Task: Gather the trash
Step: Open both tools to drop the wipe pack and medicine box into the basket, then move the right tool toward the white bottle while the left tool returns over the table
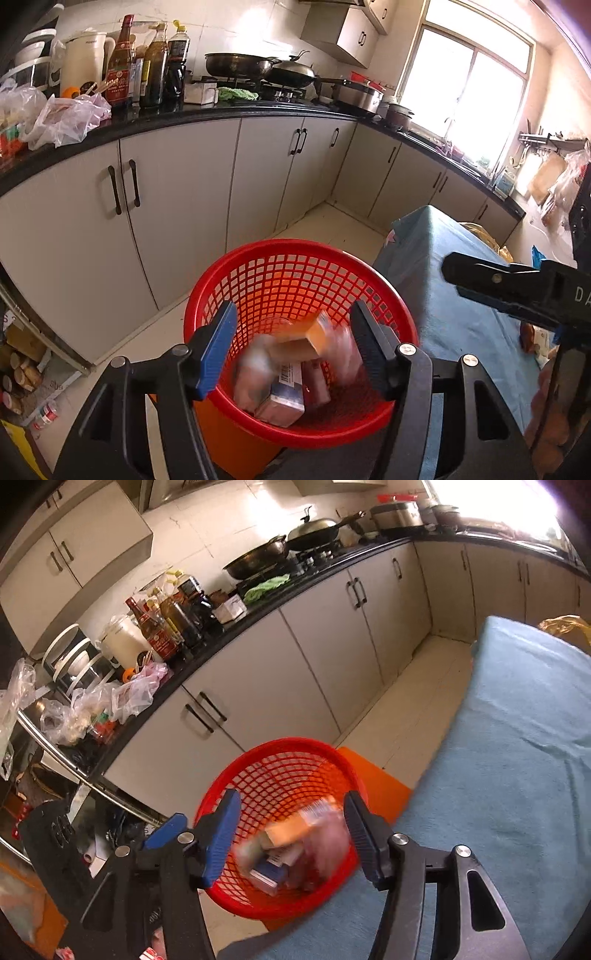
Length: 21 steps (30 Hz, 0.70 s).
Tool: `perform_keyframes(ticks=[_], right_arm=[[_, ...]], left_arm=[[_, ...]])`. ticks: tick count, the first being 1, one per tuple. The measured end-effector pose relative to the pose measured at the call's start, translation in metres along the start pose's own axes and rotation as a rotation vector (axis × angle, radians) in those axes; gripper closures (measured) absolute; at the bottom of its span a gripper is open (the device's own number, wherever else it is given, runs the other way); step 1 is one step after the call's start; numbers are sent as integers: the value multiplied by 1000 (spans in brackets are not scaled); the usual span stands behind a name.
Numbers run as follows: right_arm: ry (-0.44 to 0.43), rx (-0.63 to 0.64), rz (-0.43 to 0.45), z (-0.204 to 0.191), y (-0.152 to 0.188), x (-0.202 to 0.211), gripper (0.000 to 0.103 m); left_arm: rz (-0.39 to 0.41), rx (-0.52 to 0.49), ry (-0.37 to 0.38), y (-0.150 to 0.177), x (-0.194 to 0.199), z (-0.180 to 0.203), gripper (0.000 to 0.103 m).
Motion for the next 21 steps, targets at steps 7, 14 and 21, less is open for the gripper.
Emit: perform_keyframes(ticks=[7, 14, 21], right_arm=[[29, 4, 30, 31, 39, 49, 41], [72, -9, 87, 68, 89, 102, 41], [130, -52, 138, 114, 130, 151, 41]], left_arm=[[20, -79, -9, 21, 17, 40, 34], [48, -227, -64, 53, 28, 108, 29], [74, -393, -109, 86, 34, 176, 27]])
Point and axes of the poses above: each gripper's, at about its wrist camera, not at the fingertips, and x roughly against the way its jaws point, z to its right, y to its underside, the point moved 1 cm from there along -x, roughly the way its jaws point, and after that the axes turned 12 degrees about -z, right-handed, at the moved point
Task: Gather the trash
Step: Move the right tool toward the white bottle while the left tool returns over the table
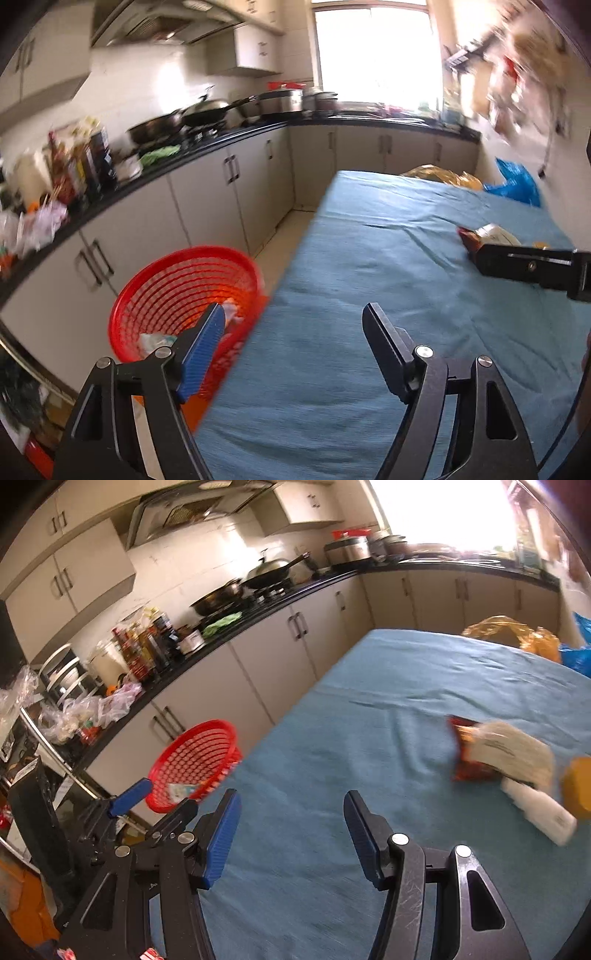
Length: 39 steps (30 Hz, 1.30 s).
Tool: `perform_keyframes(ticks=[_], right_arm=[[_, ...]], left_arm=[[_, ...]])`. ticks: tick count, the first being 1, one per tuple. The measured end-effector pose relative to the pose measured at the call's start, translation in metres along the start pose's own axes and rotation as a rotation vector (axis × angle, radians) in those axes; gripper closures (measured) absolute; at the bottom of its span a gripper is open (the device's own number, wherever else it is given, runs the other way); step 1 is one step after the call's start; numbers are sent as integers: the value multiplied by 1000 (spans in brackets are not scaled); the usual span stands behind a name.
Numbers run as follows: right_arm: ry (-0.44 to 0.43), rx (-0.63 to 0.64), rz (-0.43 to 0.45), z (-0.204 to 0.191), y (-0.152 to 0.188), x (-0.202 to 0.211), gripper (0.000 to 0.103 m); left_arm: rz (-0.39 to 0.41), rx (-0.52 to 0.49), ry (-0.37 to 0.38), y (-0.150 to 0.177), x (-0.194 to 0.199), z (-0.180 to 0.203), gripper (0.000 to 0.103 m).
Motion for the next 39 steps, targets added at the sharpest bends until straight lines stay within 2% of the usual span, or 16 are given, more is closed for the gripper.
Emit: perform_keyframes(ticks=[6, 13, 18, 25, 33, 37, 39], right_arm=[[32, -84, 58, 53, 18, 37, 41], [48, -204, 95, 105, 25, 61, 40], [33, -287, 63, 133, 21, 64, 40], [122, -329, 7, 164, 2, 54, 40], [153, -416, -22, 203, 6, 35, 40], [123, -423, -61, 209, 9, 25, 42], [84, -417, -77, 205, 10, 22, 48]], left_arm=[[7, -99, -9, 2, 9, 49, 27], [9, -173, -38, 4, 13, 79, 27], [3, -205, -47, 5, 12, 91, 27], [-33, -218, -1, 7, 5, 96, 27], [-61, -212, 44, 9, -3, 94, 27], [-78, -202, 75, 9, -7, 93, 27], [-87, -196, 90, 8, -9, 92, 27]])
Point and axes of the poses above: each gripper's, at about its wrist camera, not at the fingertips, and x roughly against the way its jaws point, z to its right, y to its underside, the point moved 1 cm from there along -x, roughly the way its jaws point, and after that the axes turned 12 degrees about -z, right-handed, at the moved point
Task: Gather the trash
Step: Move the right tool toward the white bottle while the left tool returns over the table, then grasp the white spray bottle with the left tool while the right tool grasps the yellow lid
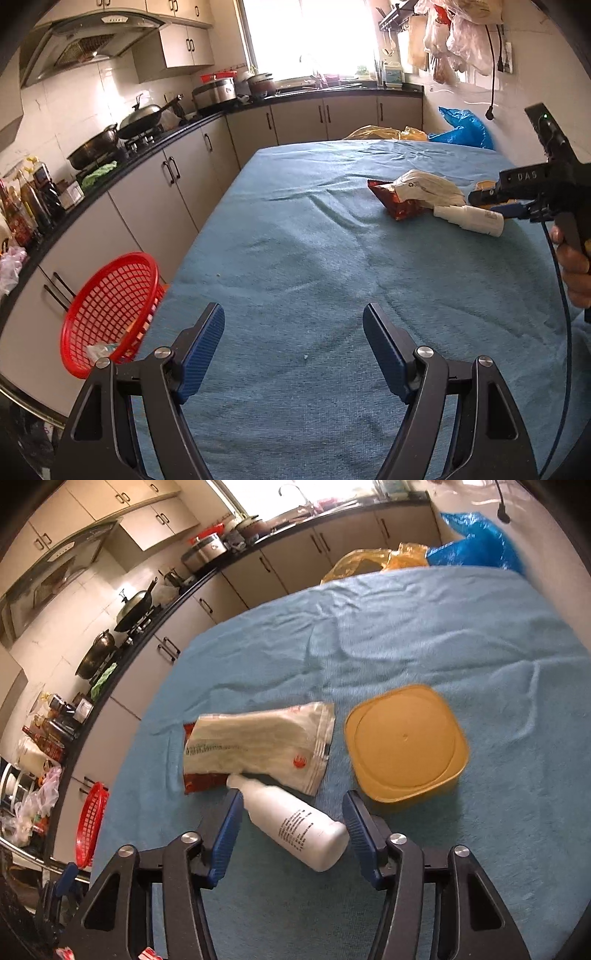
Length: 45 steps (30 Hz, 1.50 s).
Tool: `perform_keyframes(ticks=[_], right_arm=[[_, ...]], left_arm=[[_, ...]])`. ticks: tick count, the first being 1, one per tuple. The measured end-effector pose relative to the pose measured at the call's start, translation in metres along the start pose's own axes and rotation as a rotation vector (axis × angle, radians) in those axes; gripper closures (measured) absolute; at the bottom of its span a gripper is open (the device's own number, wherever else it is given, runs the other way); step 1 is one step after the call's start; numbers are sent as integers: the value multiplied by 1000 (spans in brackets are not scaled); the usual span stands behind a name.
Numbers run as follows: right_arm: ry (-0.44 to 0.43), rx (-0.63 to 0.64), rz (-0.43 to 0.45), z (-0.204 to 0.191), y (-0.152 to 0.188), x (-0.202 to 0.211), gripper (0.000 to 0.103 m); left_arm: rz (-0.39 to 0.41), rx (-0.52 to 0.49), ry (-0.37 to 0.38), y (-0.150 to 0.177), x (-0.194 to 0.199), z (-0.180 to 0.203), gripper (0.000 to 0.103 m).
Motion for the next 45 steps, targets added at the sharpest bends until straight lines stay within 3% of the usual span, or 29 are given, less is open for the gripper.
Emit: perform_keyframes(ticks=[6, 8, 12, 13, 14, 17, 21, 26, 28, 29, 30, 34, 39, 42, 45], right_arm=[[-156, 123, -88, -34, 14, -4, 51], [-173, 122, -43, -35, 14, 8, 52], [49, 57, 216, -20, 11, 56, 51], [85, 33, 260, -14, 11, 65, 44], [114, 13, 288, -9, 11, 71, 39], [132, -38, 309, 10, 9, 77, 38], [115, -105, 281, 34, 4, 75, 38], [188, -114, 258, 45, -2, 64, 31], [204, -98, 252, 44, -1, 61, 23], [224, -88, 254, 43, -2, 59, 22], [250, -70, 257, 40, -2, 57, 22], [345, 6, 234, 27, -3, 42, 18], [425, 61, 191, 25, -5, 21, 18], [467, 82, 186, 23, -4, 14, 18], [480, 89, 173, 23, -3, 10, 33]], left_arm=[[-49, 24, 108, -6, -8, -2, 27], [-62, 23, 157, -12, -8, 4, 27], [-77, 19, 248, -28, -6, 19, 27], [-78, 19, 275, -33, -5, 25, 27], [-79, 15, 300, -40, -6, 32, 27], [-99, -6, 331, -61, -17, 56, 22], [-178, -42, 338, -84, -47, 93, 22], [-249, -71, 258, -92, -80, 125, 23], [-272, -86, 240, -91, -90, 135, 47], [-264, -89, 216, -90, -92, 135, 48], [-242, -93, 193, -90, -92, 137, 57], [-223, -78, 201, -88, -92, 125, 74], [-198, -41, 262, -75, -84, 93, 74], [-169, -27, 262, -66, -82, 77, 74], [-151, -6, 274, -61, -82, 65, 74]])
Point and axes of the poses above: each gripper's, at about its wrist camera, not at the fingertips, and x roughly against the way its jaws point, z to its right, y to its underside, the point moved 1 cm from there along -x, roughly the way its jaws point, and after that the axes turned 12 degrees about -z, right-handed, at the moved point
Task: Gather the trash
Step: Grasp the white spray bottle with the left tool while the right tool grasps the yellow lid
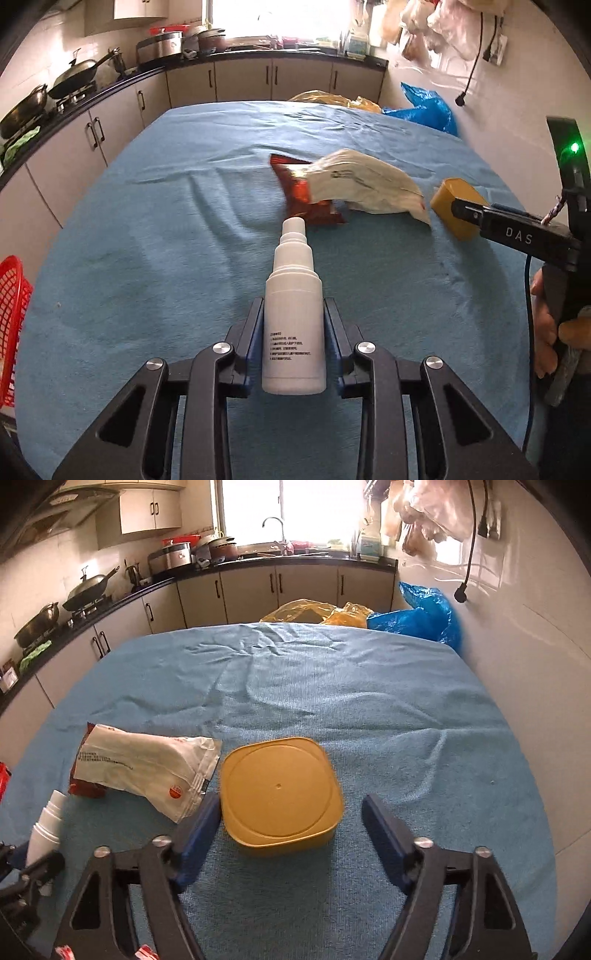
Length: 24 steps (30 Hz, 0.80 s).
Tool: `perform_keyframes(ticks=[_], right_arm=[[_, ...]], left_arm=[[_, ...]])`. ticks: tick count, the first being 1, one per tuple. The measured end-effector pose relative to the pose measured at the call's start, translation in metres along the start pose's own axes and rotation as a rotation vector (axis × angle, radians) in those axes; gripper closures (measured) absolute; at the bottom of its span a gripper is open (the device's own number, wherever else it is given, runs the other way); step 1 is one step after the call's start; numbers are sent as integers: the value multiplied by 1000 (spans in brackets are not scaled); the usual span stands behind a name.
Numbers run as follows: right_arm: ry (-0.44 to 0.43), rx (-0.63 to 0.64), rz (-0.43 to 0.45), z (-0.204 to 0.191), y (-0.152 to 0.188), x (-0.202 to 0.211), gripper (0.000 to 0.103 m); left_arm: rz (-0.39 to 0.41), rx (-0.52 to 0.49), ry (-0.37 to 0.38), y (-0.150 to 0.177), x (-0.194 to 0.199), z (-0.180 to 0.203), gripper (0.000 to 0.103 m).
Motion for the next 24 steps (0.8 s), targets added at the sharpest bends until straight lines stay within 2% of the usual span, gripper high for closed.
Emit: perform_keyframes(ticks=[3, 6, 8, 12, 15, 20, 24], right_arm=[[19, -4, 9, -1, 3, 3, 33], [-2, -29, 32, -2, 5, 14, 33], [-17, -37, 63, -6, 9, 25, 33], [-85, -10, 129, -25, 16, 47, 33], [-131, 56, 167, -51, 26, 59, 33], [-158, 138, 176, -80, 36, 62, 33], [-167, 149, 161, -81, 38, 56, 33]], left_arm=[[26, 20, 7, 0, 2, -5, 74], [59, 28, 17, 1, 9, -8, 74], [92, 30, -3, 2, 15, -9, 74], [129, 62, -8, 2, 23, -18, 74], [143, 91, -18, 1, 25, -28, 74], [159, 136, -41, -4, 25, -37, 74], [158, 134, -54, -5, 25, -36, 74]])
Point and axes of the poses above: each gripper's, at about its wrist camera, not at the fingertips, and x roughly against the way its jaws point, z to its right, y to its underside, the point moved 1 cm from there along -x, roughly the way its jaws point, and after that the axes turned 12 degrees about -z, right-handed, at the moved point
